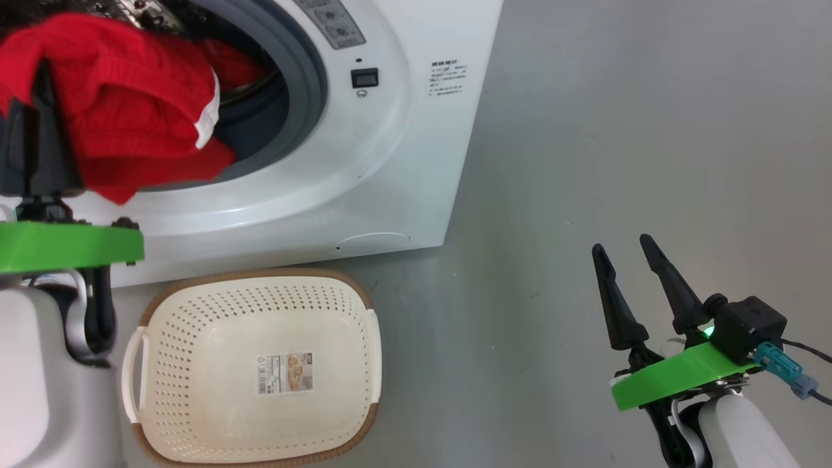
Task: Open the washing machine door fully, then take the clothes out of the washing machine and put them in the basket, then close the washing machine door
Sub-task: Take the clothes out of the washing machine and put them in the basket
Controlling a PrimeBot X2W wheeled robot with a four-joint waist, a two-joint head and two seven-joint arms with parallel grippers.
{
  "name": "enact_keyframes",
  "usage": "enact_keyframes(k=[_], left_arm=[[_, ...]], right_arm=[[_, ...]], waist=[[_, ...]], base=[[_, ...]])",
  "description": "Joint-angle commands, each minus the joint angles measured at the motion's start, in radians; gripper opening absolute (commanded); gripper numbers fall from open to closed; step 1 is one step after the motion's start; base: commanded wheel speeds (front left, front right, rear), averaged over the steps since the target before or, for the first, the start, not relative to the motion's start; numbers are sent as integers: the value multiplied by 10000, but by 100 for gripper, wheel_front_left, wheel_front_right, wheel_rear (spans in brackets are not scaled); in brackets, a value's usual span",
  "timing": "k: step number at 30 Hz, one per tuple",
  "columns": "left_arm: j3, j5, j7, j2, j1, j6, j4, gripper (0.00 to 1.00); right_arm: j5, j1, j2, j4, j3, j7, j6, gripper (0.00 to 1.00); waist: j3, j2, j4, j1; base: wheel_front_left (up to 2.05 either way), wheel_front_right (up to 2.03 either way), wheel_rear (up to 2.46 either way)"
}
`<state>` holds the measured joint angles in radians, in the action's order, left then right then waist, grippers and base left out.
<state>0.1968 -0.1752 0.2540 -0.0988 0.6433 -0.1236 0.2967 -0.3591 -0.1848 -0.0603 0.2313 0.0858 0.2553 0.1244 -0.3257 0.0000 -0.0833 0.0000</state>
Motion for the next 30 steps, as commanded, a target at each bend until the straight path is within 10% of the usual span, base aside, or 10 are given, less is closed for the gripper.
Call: enact_keyframes(k=[1, 17, 30], left_arm=[[319, 104, 78, -237, -253, -40, -547, 0], [175, -125, 78, 296, -2319, -69, -3307, 0], [7, -651, 78, 480, -3875, 17, -2542, 0]], right_arm=[[154, 131, -92, -230, 203, 65, 63, 100], [164, 240, -199, -280, 129, 65, 63, 100], [164, 14, -213, -308, 240, 65, 63, 100]], waist=[[60, 0, 69, 0], [157, 0, 391, 0], [-189, 0, 337, 0]], base=[[0, 0, 0], [0, 0, 0], [0, 0, 0]])
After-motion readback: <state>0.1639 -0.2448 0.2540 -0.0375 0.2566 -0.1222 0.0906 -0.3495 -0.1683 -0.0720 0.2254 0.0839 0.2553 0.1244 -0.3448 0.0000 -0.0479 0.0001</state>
